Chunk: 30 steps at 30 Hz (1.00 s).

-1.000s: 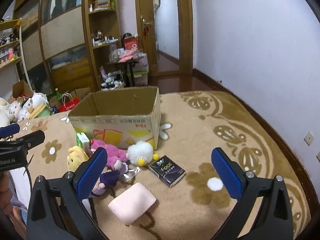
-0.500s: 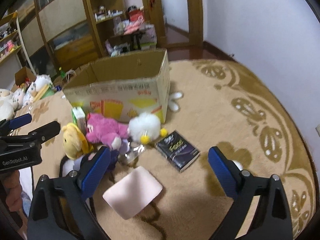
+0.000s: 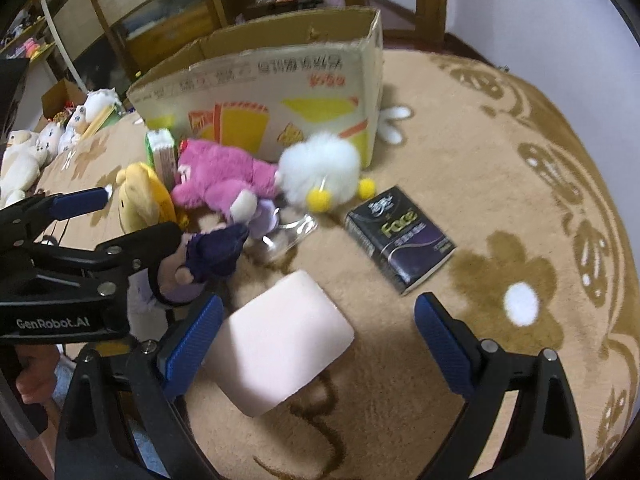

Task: Organize soft objects
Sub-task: 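Grasp the white-haired doll with the left tool while the right tool grasps the swirl lollipop plush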

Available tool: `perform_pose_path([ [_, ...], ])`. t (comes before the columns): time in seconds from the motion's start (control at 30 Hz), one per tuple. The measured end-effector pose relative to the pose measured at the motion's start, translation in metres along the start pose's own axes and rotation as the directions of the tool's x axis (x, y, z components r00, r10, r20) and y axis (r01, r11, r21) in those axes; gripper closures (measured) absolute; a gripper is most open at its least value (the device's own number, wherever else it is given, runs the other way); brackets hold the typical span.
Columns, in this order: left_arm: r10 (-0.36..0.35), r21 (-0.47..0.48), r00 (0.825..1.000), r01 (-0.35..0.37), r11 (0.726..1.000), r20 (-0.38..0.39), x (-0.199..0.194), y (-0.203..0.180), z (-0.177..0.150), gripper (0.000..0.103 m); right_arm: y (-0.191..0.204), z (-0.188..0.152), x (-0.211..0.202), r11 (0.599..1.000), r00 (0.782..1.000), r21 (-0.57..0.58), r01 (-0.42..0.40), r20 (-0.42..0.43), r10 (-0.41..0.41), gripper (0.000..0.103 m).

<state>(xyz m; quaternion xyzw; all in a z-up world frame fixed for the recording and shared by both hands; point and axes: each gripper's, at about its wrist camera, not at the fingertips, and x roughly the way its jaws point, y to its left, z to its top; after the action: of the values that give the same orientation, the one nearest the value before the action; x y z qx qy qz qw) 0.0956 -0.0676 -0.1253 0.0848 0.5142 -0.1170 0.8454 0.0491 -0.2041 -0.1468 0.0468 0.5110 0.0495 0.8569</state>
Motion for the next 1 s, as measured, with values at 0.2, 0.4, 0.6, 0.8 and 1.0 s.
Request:
perform_pose_path([
  [0.2, -0.02, -0.022, 0.998, 0.019, 1.0, -0.057, 0.017, 0.003, -0.003, 0.001, 0.001, -0.003, 0.013, 0.999, 0.997, -0.001, -0.044, -0.066, 0.044, 0.012],
  [0.4, -0.014, -0.002, 0.998, 0.014, 1.0, -0.06, 0.019, -0.003, -0.006, 0.001, 0.002, -0.005, 0.019, 0.997, 0.993, 0.007, -0.07, -0.093, 0.071, 0.022],
  [0.6, -0.028, -0.035, 0.996, 0.026, 0.999, -0.08, 0.017, -0.002, -0.005, 0.001, 0.003, -0.006, 0.017, 0.998, 0.993, 0.008, -0.064, -0.096, 0.064, 0.022],
  [0.8, -0.046, -0.067, 0.994, 0.039, 0.997, -0.099, 0.01, 0.003, -0.009, 0.001, 0.002, -0.008, 0.014, 0.999, 0.993, 0.006, -0.049, -0.109, 0.05, 0.022],
  [1.0, -0.072, -0.075, 0.984, 0.06, 0.995, -0.164, 0.021, 0.0, -0.015, 0.001, 0.005, -0.009, 0.015, 0.999, 0.991, -0.005, -0.049, -0.122, 0.048, 0.022],
])
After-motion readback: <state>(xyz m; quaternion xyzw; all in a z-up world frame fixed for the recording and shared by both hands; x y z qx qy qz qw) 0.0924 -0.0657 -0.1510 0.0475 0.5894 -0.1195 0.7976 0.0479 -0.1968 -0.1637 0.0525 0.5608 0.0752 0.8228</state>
